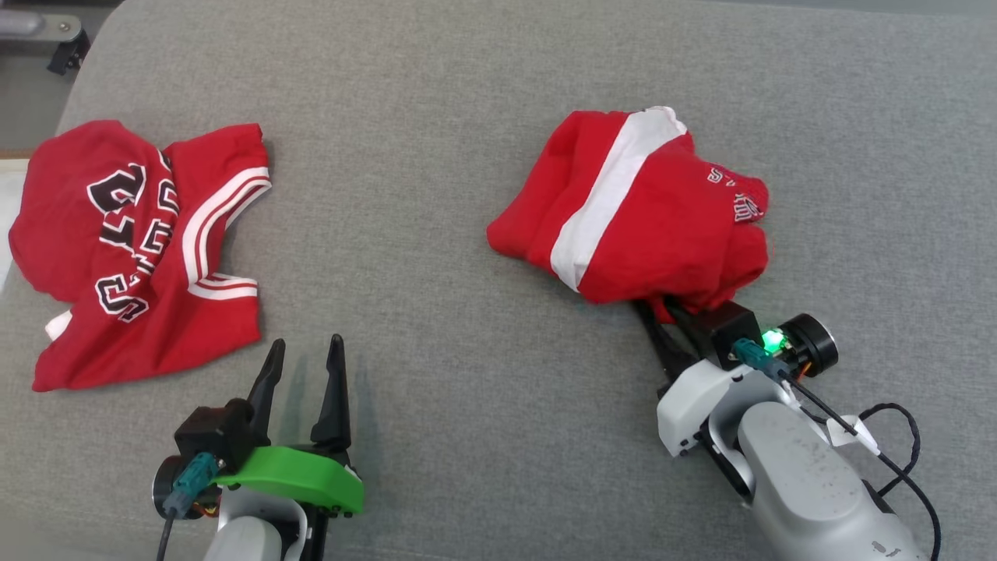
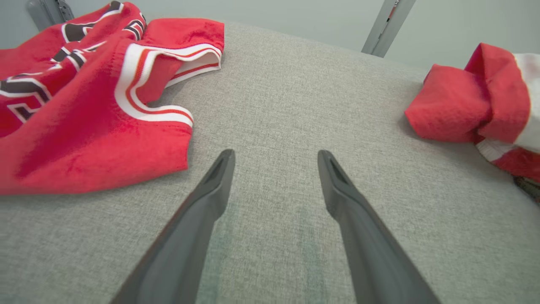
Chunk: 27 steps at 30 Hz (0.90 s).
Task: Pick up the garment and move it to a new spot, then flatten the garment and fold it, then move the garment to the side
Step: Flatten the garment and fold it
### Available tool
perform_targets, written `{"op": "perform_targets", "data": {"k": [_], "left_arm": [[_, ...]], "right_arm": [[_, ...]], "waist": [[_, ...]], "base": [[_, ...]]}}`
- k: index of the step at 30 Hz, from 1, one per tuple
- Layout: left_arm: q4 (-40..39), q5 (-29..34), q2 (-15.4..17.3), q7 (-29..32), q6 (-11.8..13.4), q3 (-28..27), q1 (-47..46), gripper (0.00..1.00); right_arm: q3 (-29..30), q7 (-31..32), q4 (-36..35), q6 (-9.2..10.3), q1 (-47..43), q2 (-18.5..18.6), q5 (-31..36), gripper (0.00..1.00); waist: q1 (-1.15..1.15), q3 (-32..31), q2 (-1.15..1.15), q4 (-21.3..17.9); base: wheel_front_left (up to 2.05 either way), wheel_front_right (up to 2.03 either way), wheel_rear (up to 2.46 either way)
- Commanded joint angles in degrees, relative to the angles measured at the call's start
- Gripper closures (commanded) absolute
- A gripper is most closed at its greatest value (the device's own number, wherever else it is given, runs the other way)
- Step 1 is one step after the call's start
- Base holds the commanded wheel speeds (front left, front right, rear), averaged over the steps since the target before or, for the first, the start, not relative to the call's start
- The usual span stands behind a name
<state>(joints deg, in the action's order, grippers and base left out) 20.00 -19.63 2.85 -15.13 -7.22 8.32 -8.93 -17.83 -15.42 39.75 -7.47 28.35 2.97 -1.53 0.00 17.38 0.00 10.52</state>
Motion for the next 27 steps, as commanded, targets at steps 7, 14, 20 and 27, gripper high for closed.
{"op": "perform_targets", "data": {"k": [7, 14, 20, 27], "left_arm": [[0.36, 0.48, 0.14, -0.04, 0.53, -0.65, 1.43, 0.00], [0.75, 1.28, 0.15, -0.04, 0.53, -0.69, 3.32, 0.00], [1.24, 1.45, 0.14, -0.04, 0.72, -0.54, 4.94, 0.00], [1.41, 1.39, 0.14, -0.04, 1.14, -0.49, 6.22, 0.00]], "right_arm": [[-10.02, 0.21, -9.00, -0.01, -0.77, 0.07, -11.06, 1.00], [-18.85, 0.20, -21.73, -0.01, 5.70, 0.05, -25.97, 1.00], [-18.08, 0.20, -30.34, -0.01, 13.36, 0.06, -38.26, 1.00], [-3.98, 0.23, -28.60, -0.01, 15.03, 0.07, -45.02, 0.89]], "waist": [[0.00, -3.81, 0.00, -0.18], [0.00, -8.62, 0.00, -1.24], [0.00, -11.21, 0.00, -1.68], [0.00, -12.29, 0.00, -2.44]], "base": [[0.00, 0.00, 0.00], [0.00, 0.00, 0.00], [0.00, 0.00, 0.00], [0.00, 0.00, 0.00]]}}
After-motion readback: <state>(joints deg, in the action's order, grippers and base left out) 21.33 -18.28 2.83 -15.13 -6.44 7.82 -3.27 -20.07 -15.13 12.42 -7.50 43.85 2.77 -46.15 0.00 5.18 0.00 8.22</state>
